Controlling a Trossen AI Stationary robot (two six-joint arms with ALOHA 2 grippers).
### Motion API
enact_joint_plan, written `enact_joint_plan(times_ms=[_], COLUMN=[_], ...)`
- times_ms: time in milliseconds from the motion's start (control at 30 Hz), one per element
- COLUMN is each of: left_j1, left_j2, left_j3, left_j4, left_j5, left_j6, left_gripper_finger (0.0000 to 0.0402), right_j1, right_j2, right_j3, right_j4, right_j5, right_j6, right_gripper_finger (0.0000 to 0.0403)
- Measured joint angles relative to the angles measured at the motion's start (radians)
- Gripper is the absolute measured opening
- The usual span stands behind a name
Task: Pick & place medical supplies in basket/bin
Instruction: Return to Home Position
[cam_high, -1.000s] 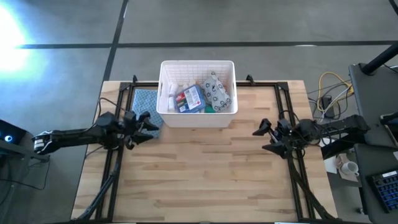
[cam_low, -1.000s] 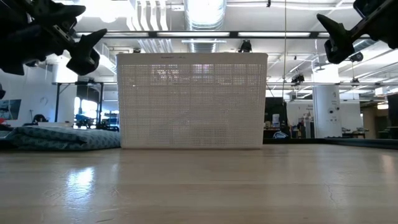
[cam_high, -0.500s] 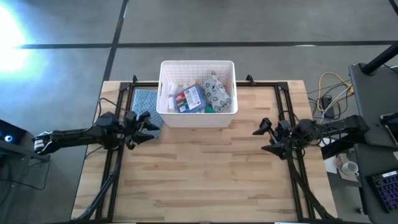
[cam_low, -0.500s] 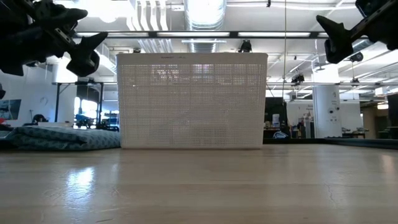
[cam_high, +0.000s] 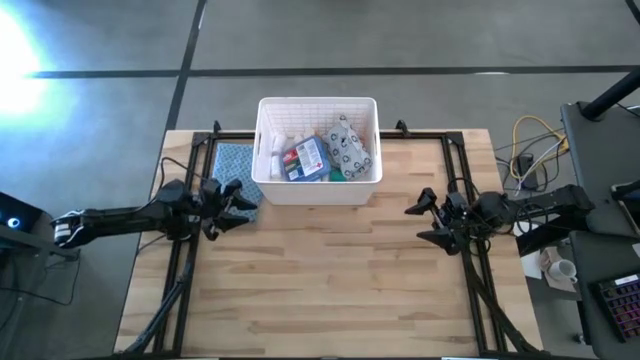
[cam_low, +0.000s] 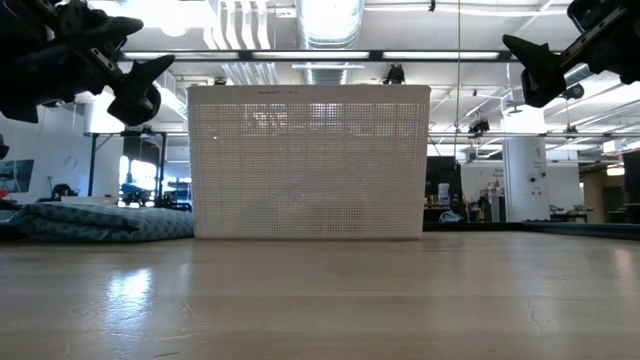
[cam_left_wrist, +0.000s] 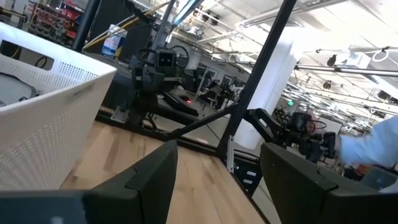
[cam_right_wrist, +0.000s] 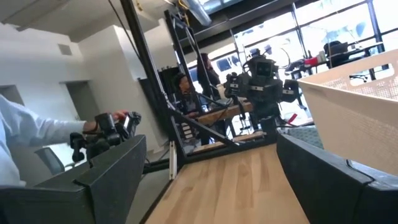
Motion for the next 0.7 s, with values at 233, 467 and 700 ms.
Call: enact_joint_plan(times_ms=[233, 467, 700], left_j1=[-0.010, -0.010, -0.010], left_j2=[-0.081, -0.242, -0.333], left_j3=[0.000, 0.000, 0.000], left_j4=[-0.001, 0.011, 0.003], left_j5=[0.000, 0.000, 0.000], left_j6=[0.000, 0.000, -0.001], left_gripper_finger=[0.0212, 0.0212, 0.0212], right_j1=[0.000, 0.000, 0.000], right_j2=[0.000, -0.029, -0.158], right_j3=[0.000, 0.000, 0.001], right_j4=[-0.001, -0.003, 0.000], right_j5=[0.001, 0.002, 0.002], right_j6=[0.000, 0.000, 0.000], right_gripper_finger=[0.0350, 0.0350, 0.0350])
